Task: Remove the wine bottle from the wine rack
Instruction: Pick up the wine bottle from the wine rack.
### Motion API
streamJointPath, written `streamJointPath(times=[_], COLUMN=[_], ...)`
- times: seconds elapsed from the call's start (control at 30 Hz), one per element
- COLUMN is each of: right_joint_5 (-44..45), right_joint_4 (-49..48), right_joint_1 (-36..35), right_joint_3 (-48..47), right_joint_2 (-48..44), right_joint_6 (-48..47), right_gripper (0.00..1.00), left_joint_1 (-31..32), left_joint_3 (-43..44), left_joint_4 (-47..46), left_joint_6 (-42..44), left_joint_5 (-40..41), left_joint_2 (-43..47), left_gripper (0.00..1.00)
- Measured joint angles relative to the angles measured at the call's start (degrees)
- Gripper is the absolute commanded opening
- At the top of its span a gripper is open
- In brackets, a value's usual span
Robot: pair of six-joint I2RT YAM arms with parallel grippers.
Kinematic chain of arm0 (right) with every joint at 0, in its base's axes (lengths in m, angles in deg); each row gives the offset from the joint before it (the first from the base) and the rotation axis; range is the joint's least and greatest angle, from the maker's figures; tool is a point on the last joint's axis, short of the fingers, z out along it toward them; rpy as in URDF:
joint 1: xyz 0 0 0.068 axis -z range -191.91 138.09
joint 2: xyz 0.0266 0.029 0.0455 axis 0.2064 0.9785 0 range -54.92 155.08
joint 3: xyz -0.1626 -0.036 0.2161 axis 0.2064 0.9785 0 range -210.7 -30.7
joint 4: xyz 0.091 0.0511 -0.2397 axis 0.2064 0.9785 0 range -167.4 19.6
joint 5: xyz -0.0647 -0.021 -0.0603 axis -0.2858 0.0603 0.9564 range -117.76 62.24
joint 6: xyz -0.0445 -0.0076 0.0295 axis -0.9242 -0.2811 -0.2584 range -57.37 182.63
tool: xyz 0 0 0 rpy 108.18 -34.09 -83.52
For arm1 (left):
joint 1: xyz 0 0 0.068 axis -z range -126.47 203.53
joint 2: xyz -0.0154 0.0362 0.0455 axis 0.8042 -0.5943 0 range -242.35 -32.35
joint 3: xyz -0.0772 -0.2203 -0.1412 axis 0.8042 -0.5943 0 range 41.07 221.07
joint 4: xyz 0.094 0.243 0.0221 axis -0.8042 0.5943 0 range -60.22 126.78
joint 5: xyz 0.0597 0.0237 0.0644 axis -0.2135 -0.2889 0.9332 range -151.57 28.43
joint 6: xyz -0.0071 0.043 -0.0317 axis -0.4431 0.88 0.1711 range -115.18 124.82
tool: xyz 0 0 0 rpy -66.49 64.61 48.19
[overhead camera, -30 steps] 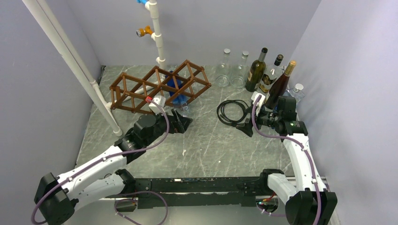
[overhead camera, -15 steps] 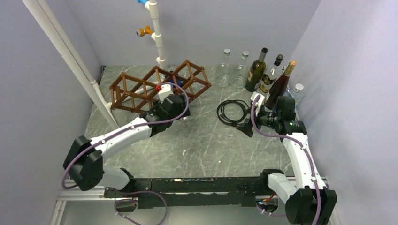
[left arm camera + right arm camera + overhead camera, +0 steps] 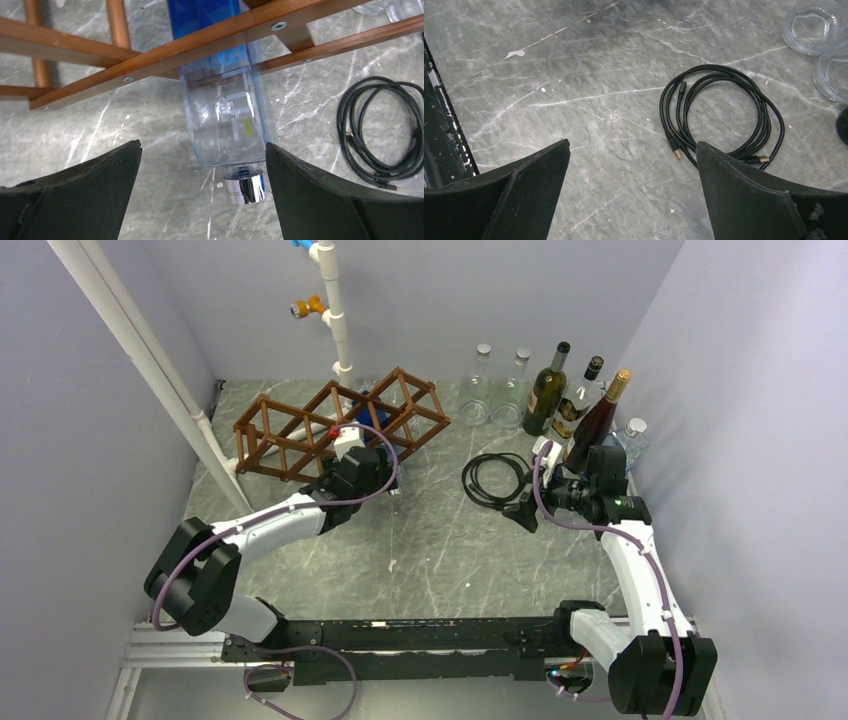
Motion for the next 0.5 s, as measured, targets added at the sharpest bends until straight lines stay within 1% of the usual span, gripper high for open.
streamJointPath(times=[0.17,0.27,0.5], right_joint_5=[0.0,0.0,0.0], right_joint_4=[0.0,0.0,0.0], right_joint_1=[0.0,0.0,0.0], right_joint_3=[0.0,0.1,0.1], right_joint_2=[0.5,0.6,1.3], right_joint_6=[0.0,0.0,0.0], right_gripper=[1.00,1.00,1.00], left_joint_1=[-2.6,-3.8,-5.1], left_joint_3=[-3.5,-5.8,-5.8], left_joint_4=[-7.9,-11.1,-15.1], left_joint_6=[3.1,3.6,3.3], left_joint_5=[-7.4,-11.0,-14.6], left_joint_2=[0.0,0.0,-1.3], left_gripper=[1.00,1.00,1.00])
